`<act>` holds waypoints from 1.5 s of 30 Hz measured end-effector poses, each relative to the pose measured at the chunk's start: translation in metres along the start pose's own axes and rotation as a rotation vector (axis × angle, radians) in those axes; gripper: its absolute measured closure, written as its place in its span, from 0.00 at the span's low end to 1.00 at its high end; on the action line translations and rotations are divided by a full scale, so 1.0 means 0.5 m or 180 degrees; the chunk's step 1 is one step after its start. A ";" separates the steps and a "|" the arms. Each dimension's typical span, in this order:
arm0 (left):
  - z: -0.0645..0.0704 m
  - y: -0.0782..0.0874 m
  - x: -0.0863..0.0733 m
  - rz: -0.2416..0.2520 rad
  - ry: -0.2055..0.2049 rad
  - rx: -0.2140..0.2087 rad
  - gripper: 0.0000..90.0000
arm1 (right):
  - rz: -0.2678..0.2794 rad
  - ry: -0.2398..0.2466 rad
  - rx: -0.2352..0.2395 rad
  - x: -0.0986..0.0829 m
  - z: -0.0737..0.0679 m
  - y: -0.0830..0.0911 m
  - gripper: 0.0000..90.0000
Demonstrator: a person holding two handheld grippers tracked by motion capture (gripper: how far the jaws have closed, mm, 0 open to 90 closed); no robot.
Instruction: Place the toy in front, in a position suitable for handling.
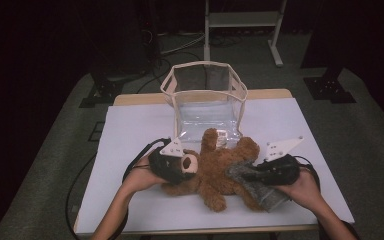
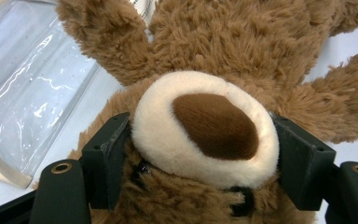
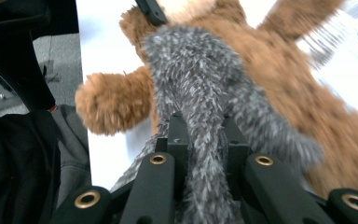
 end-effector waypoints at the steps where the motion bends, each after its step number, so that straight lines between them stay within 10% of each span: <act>1: -0.001 0.000 -0.001 -0.0005 0.0022 0.0000 0.31 | -0.0014 0.0030 0.0017 0.006 -0.004 -0.009 0.87; 8: -0.003 0.001 -0.001 0.0008 0.0085 0.0006 0.31 | -0.0029 0.0030 0.0030 -0.021 -0.013 -0.005 0.87; 18: -0.004 0.000 0.001 -0.0002 0.0132 -0.0039 0.31 | 0.0002 -0.0356 -0.0068 -0.119 -0.010 0.058 0.87; 34: 0.004 0.000 0.001 -0.0036 0.0005 -0.0038 0.31 | 0.0116 0.0083 0.0093 0.019 -0.002 -0.029 0.86; 45: 0.008 0.003 -0.002 0.0023 -0.0033 -0.0062 0.31 | 0.0144 -0.0151 0.0024 -0.039 0.017 0.005 0.86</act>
Point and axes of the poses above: each handheld gripper's, and its own axes: y roughly backward along the jaws, x roughly out of its top, z roughly to its right, the point moved 7 cm from there along -y, roughly forward along the jaws, and after that the axes turned 6 degrees about z, right-handed, at the moved point
